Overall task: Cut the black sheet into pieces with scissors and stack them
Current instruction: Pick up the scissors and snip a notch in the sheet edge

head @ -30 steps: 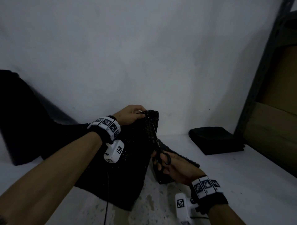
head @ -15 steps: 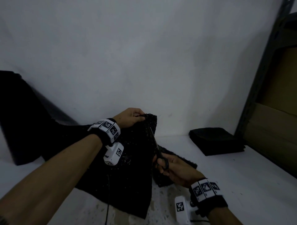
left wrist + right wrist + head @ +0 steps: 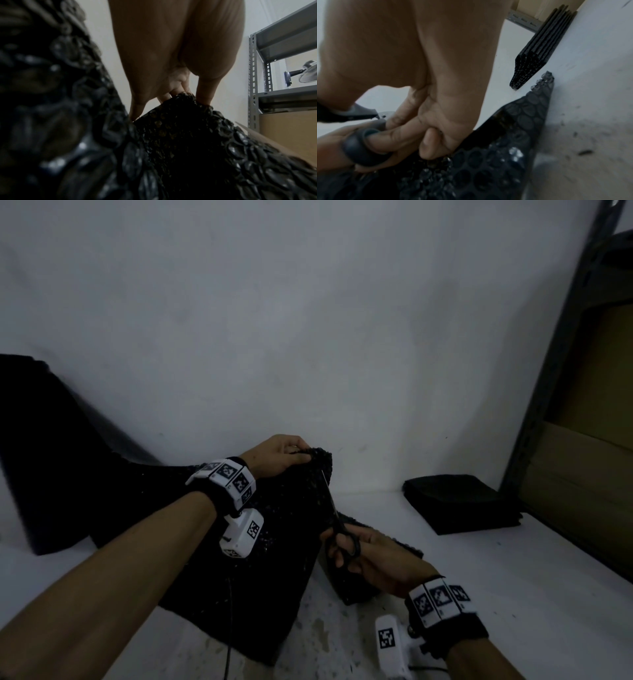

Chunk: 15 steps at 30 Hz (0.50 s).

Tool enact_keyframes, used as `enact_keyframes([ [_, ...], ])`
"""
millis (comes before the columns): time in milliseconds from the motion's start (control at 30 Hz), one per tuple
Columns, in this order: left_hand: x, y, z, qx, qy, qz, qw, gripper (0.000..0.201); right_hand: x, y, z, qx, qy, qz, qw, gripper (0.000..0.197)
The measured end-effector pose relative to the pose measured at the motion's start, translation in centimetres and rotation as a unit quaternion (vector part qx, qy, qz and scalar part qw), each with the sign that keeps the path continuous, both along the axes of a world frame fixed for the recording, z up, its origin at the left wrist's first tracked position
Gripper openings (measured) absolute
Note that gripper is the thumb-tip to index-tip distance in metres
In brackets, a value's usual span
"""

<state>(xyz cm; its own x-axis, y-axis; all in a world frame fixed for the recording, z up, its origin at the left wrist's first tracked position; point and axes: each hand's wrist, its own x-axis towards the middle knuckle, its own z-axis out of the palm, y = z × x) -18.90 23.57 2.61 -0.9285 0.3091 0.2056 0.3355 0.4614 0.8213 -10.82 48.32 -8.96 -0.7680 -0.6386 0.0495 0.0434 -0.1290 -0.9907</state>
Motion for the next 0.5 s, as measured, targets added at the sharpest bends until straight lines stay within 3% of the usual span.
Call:
enact_keyframes([
  [500, 0.8, 0.1, 0.5, -0.027, -0.004, 0.018, 0.999, 0.004, 0.2, -0.2, 1.5, -0.035, -0.028, 0.013, 0.999, 0.066],
])
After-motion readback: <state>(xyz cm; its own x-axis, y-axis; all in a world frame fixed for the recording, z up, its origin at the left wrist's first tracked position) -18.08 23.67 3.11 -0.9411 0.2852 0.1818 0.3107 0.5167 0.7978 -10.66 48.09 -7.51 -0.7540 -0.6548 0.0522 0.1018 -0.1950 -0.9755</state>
